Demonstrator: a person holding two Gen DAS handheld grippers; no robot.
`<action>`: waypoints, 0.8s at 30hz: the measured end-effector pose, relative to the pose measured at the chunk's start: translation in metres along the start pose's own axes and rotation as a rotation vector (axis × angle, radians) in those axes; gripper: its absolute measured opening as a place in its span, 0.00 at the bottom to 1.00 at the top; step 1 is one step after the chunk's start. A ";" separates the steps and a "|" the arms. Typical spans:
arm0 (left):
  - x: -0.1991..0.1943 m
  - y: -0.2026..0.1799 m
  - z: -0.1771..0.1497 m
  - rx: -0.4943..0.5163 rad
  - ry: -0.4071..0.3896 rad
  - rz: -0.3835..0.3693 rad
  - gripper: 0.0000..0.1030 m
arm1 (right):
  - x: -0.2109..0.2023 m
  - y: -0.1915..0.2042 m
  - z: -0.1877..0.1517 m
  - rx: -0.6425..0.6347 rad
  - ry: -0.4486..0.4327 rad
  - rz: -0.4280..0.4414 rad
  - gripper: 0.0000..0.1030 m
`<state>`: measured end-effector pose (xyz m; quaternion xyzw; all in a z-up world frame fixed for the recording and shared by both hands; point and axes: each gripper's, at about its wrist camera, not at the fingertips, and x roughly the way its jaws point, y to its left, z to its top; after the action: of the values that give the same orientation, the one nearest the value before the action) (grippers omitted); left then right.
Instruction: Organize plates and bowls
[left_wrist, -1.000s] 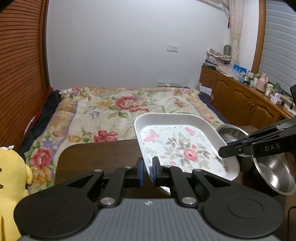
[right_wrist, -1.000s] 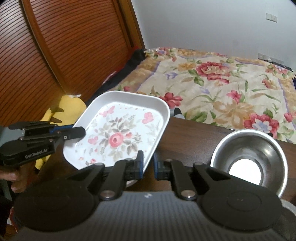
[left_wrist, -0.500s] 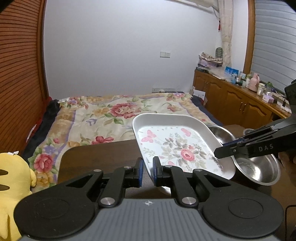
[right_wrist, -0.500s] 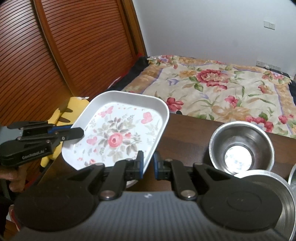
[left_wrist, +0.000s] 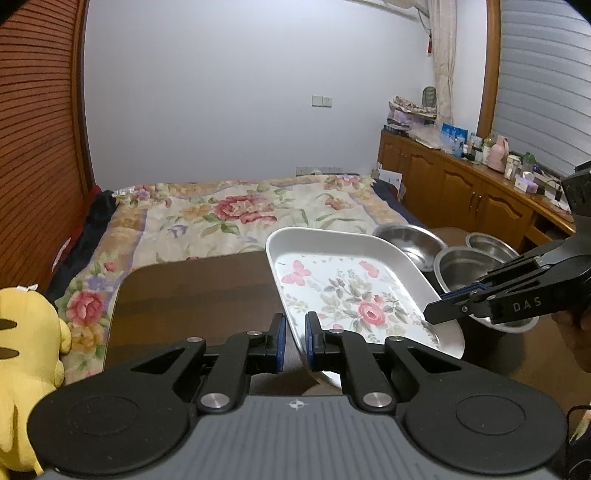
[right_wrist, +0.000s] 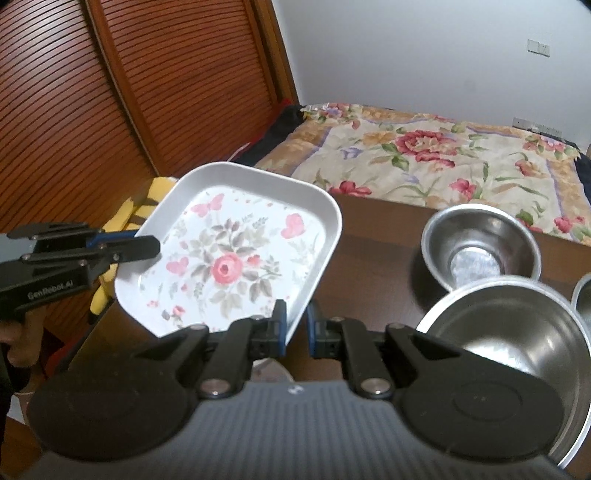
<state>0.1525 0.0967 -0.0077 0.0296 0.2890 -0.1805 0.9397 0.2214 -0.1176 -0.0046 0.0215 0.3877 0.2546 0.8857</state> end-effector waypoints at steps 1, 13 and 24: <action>0.000 0.000 -0.002 -0.003 0.004 -0.003 0.12 | 0.000 0.001 -0.003 0.000 0.001 0.003 0.12; -0.008 -0.002 -0.039 -0.056 0.031 -0.021 0.12 | -0.009 0.010 -0.030 -0.009 -0.003 0.029 0.12; -0.018 -0.009 -0.061 -0.069 0.059 -0.041 0.12 | -0.018 0.021 -0.057 -0.063 -0.035 0.019 0.13</action>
<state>0.1027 0.1042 -0.0478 -0.0036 0.3233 -0.1887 0.9273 0.1623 -0.1170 -0.0278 0.0015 0.3638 0.2750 0.8899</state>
